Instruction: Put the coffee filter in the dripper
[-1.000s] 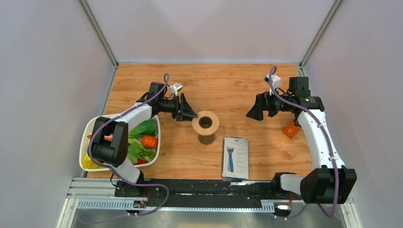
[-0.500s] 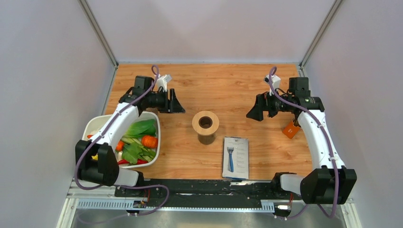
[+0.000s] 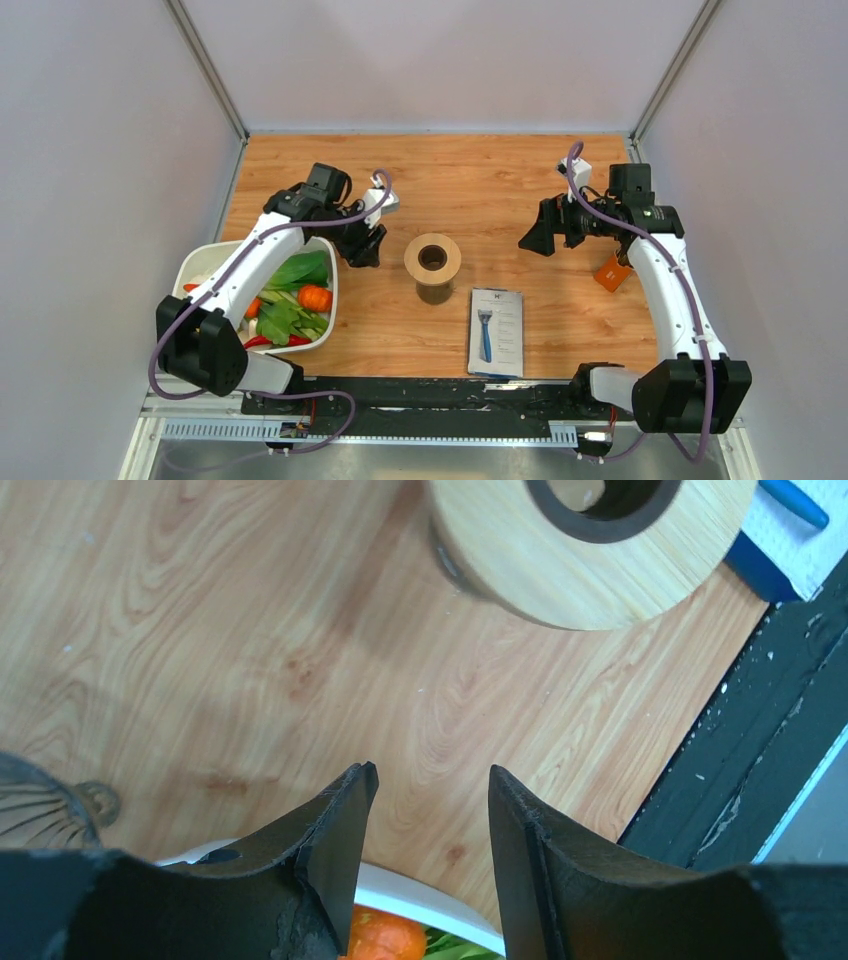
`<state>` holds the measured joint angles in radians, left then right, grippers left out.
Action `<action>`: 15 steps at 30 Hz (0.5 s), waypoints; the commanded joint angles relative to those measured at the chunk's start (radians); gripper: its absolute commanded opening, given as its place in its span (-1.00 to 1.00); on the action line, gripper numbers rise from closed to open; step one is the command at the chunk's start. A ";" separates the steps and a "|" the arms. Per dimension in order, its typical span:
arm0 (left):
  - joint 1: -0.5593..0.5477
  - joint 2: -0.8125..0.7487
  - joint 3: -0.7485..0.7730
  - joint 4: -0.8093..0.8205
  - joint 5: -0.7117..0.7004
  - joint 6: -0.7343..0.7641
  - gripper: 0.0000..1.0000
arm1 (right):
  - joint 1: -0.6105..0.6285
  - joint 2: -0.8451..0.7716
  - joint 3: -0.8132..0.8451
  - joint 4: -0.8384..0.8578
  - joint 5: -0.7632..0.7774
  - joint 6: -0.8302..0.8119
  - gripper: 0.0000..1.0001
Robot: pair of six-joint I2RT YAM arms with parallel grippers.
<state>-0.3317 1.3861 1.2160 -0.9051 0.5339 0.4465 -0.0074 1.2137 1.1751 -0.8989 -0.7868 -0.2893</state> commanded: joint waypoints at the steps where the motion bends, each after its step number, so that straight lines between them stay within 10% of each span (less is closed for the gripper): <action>1: -0.065 -0.023 -0.025 0.064 -0.031 0.022 0.09 | 0.004 -0.034 -0.008 0.029 -0.015 0.006 1.00; 15: -0.216 0.032 -0.050 0.209 -0.078 -0.091 0.08 | 0.003 -0.029 -0.006 0.028 -0.014 0.006 1.00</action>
<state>-0.5224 1.4040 1.1725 -0.7578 0.4603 0.3931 -0.0074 1.2045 1.1748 -0.8989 -0.7868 -0.2893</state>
